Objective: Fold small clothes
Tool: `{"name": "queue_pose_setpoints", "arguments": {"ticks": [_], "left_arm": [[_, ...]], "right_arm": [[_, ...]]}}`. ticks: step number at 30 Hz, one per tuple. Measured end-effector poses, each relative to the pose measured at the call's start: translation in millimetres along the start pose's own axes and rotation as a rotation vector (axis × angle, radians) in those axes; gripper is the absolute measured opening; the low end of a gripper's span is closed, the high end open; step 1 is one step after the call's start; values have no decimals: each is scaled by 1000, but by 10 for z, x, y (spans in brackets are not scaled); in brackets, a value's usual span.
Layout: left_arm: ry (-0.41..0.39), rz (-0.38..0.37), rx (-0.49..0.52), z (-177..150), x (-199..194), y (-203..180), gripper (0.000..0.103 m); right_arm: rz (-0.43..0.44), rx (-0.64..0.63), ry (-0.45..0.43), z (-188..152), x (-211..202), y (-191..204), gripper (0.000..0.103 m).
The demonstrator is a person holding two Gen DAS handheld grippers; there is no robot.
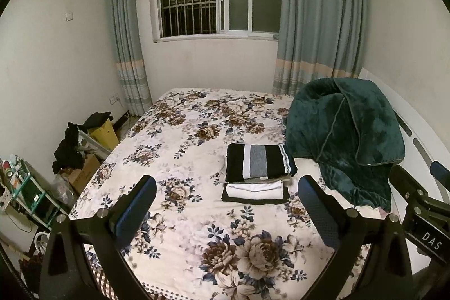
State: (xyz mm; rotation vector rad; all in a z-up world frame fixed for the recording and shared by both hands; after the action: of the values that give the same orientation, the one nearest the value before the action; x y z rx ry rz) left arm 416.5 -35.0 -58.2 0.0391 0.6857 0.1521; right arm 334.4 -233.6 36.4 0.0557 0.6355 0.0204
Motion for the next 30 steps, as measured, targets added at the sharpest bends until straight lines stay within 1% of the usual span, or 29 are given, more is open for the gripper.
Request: {"name": "queue_pose_setpoints", "arguments": {"ticks": [10, 23, 30], "left_arm": [[-1, -2, 0, 2, 0, -1, 103], [-3, 1, -1, 3, 8, 11, 103], [-6, 15, -12, -26, -19, 104, 103]], "right_arm": [[12, -7, 22, -23, 34, 170, 103], [9, -6, 23, -22, 37, 147, 103], [8, -1, 21, -20, 30, 157, 103]]}}
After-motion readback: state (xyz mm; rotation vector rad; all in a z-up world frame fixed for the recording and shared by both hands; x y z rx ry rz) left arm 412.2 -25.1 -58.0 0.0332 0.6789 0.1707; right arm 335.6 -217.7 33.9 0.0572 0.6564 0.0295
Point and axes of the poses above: each gripper's, at about its wrist camera, not at the fingertips, and x roughly the way its jaws point, y to its left, z to its top, the point moved 4 cm from there along x, roughly the way its jaws point, and after that the axes turned 8 degrees about z, right-handed, at the moved point
